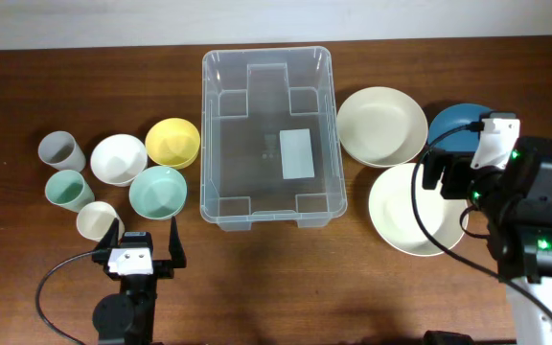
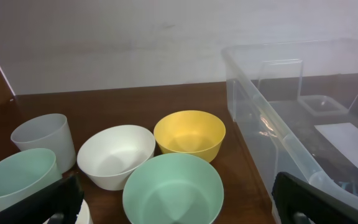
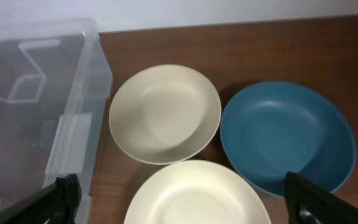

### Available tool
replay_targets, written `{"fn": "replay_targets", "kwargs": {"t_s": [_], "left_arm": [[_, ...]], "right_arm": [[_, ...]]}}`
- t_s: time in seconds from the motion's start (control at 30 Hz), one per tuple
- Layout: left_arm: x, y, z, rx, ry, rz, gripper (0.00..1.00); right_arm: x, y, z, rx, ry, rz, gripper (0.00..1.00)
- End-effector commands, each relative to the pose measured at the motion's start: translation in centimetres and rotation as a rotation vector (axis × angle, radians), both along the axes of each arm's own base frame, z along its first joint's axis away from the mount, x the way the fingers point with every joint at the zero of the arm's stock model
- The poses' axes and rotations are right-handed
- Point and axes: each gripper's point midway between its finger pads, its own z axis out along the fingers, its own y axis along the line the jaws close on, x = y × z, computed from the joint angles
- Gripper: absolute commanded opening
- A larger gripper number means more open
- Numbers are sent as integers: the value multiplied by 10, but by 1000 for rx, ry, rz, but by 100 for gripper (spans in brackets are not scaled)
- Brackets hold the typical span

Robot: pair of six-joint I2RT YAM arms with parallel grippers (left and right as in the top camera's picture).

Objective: Pack container
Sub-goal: 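Move the right gripper to the front cream bowl and grasp its rim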

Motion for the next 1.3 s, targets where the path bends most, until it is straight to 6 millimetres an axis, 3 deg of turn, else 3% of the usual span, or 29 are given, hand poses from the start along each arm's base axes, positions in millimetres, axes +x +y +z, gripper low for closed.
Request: {"fn": "replay_targets", "kwargs": {"t_s": [0.0, 0.07, 0.2, 0.43, 0.5, 0.67, 1.27], "left_arm": [[0, -2, -1, 15, -3, -12, 99], [0, -2, -1, 15, -3, -12, 100], [0, -2, -1, 15, -3, -12, 100], [0, -2, -1, 15, -3, -12, 99], [0, -2, -1, 15, -3, -12, 99], [0, -2, -1, 15, -3, -12, 100], [0, -2, -1, 15, -3, -12, 100]], "right_arm": [[3, -5, -9, 4, 50, -25, 99], [-1, -17, -26, 3, 126, -111, 99], [-17, -62, -52, -3, 246, -371, 99], [-43, -94, -115, 160, 514, -488, 99], [-47, -95, -131, 185, 577, -487, 99], [-42, -76, -161, 229, 678, -319, 99], [-22, -86, -234, 197, 734, -246, 98]]}}
